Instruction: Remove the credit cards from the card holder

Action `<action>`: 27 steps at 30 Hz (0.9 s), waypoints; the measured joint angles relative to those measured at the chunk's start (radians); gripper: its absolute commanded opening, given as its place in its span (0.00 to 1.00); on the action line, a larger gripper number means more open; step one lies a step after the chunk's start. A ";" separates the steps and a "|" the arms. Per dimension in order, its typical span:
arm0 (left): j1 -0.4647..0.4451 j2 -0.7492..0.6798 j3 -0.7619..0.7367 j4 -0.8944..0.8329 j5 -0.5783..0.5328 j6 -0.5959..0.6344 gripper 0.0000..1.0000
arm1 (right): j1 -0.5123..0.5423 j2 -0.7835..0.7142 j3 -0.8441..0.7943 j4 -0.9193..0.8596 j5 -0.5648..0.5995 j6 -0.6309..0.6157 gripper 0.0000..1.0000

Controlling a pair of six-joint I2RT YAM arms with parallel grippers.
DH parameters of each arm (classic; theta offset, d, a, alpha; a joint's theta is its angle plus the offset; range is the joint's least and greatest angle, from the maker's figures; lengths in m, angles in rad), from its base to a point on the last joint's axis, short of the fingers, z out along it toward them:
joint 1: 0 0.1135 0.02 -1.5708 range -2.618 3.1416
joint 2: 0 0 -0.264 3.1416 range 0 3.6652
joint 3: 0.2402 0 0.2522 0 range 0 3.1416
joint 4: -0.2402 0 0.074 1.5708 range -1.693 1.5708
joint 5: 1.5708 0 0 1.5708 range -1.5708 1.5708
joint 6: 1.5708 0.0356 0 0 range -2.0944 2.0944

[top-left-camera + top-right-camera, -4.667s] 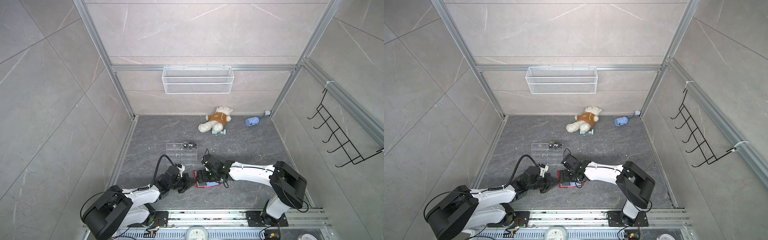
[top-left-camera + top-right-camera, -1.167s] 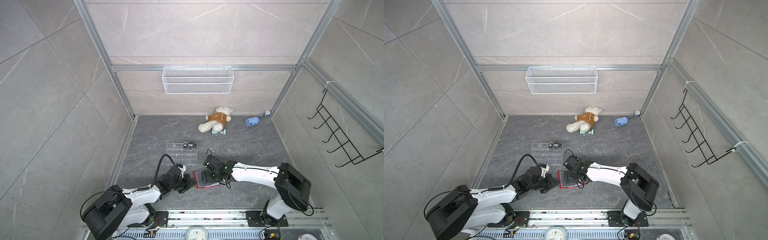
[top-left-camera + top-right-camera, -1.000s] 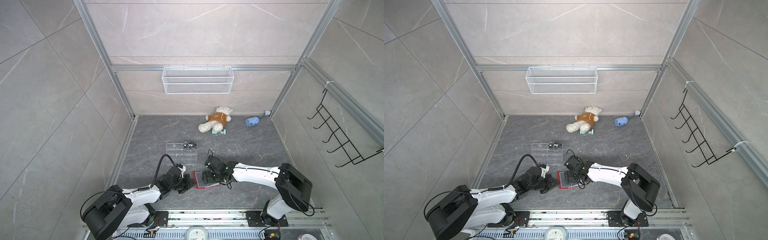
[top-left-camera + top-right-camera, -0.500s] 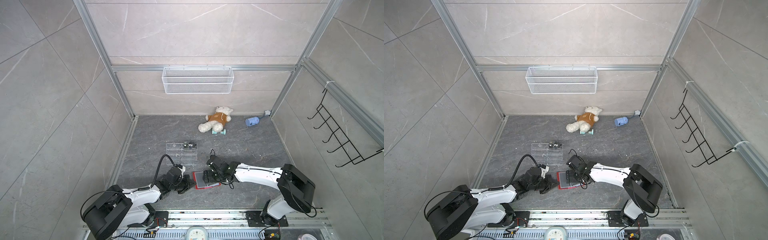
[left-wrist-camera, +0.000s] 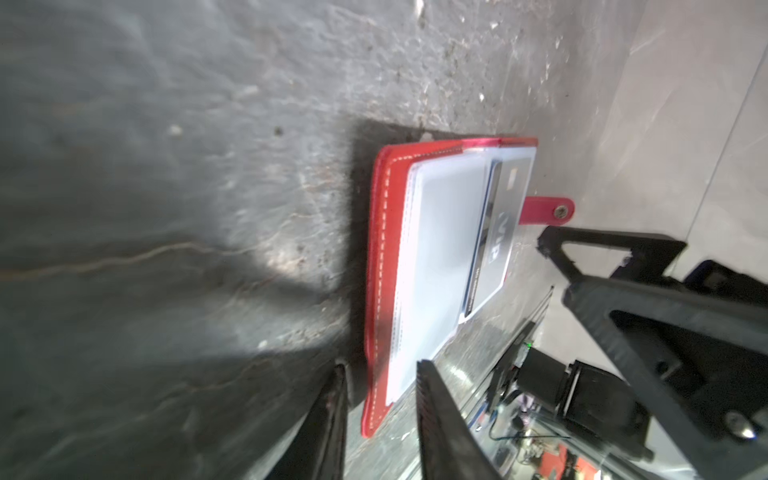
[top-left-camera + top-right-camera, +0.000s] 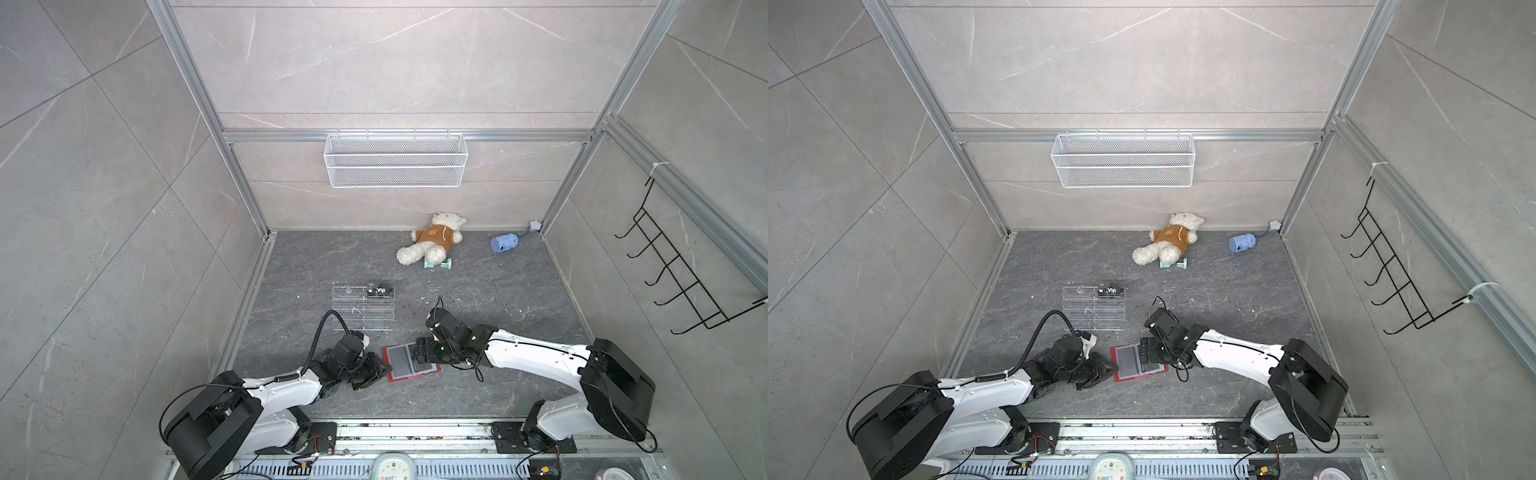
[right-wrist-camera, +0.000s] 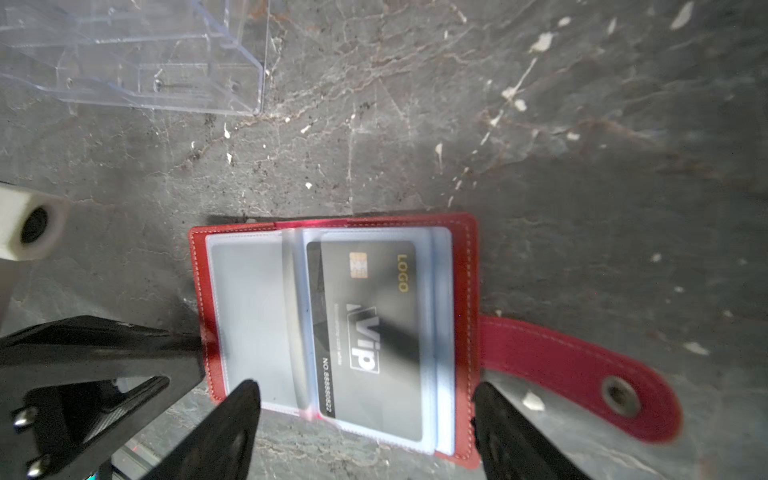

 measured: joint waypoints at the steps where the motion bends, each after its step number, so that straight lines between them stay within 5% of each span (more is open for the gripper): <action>1: 0.000 -0.019 0.003 -0.020 -0.007 0.002 0.46 | -0.004 -0.016 -0.006 0.000 -0.002 0.000 0.81; 6: 0.000 -0.185 0.036 -0.192 -0.062 0.024 0.57 | -0.034 -0.087 -0.039 0.004 -0.022 0.003 0.69; 13: 0.000 -0.303 0.168 -0.340 -0.096 0.066 0.62 | -0.093 -0.113 -0.076 0.027 -0.090 -0.018 0.18; 27: -0.088 0.080 0.212 -0.058 0.015 -0.032 0.47 | -0.120 0.001 -0.137 0.150 -0.164 -0.019 0.06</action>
